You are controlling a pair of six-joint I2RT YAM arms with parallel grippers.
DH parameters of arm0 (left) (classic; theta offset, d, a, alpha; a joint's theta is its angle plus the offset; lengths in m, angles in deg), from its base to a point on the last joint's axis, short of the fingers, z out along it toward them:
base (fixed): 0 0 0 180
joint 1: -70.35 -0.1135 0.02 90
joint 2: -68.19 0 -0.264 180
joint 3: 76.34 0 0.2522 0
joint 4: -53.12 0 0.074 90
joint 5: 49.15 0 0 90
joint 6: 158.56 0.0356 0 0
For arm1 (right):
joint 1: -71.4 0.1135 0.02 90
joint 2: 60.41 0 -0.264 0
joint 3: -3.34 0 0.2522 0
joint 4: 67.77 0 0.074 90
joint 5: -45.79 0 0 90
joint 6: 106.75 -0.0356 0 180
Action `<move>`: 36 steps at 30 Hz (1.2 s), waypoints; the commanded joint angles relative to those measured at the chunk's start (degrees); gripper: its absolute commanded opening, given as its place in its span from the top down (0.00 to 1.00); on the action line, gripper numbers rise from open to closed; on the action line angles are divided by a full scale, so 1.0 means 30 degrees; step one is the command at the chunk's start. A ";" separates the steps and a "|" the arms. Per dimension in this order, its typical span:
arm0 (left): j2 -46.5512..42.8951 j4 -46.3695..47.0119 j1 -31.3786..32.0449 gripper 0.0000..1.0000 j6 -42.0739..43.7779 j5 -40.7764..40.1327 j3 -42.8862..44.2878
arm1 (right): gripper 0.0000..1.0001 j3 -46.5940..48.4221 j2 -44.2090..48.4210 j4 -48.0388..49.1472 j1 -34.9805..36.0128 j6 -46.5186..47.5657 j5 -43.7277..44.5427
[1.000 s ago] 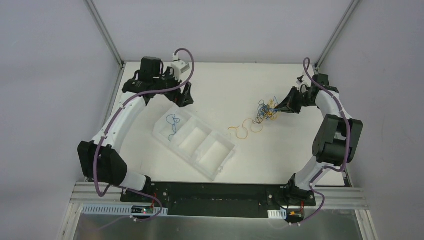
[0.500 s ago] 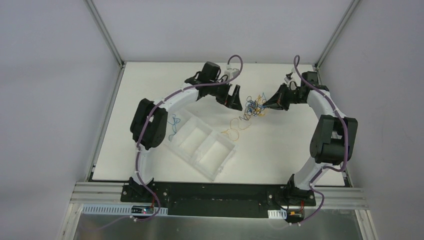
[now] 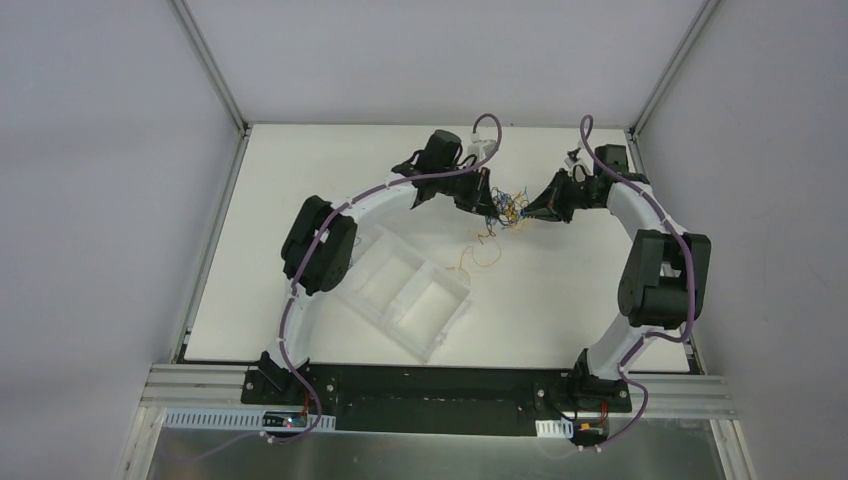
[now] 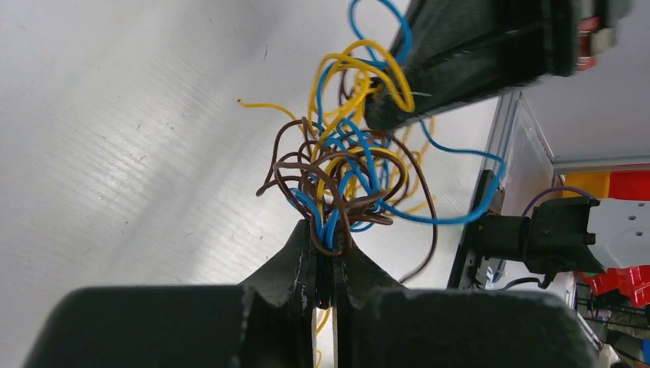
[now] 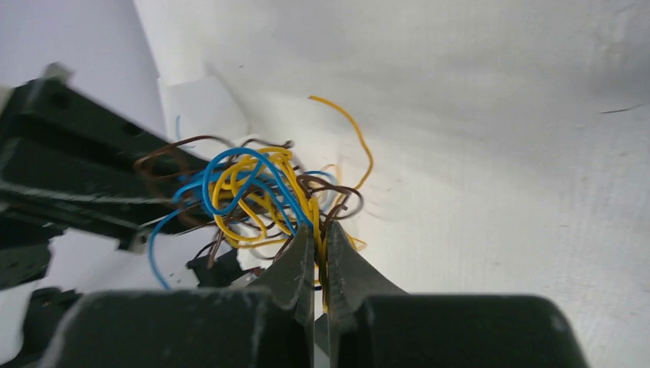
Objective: Untangle the cables
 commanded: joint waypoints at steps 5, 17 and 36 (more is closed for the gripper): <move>-0.5524 0.0791 -0.1355 1.00 0.0027 0.1591 0.0623 | 1.00 0.0145 -0.1801 0.0055 -0.1745 0.1724 0.5880; -0.7165 -0.0683 -0.5496 1.00 -0.0615 0.2577 0.4976 | 1.00 0.0283 -0.2254 -0.0812 -0.3591 0.4624 1.0259; -0.5808 -0.2477 -1.1172 1.00 0.0952 -0.1814 0.9272 | 1.00 0.0526 -0.2141 -0.2014 -0.5203 0.6341 1.0452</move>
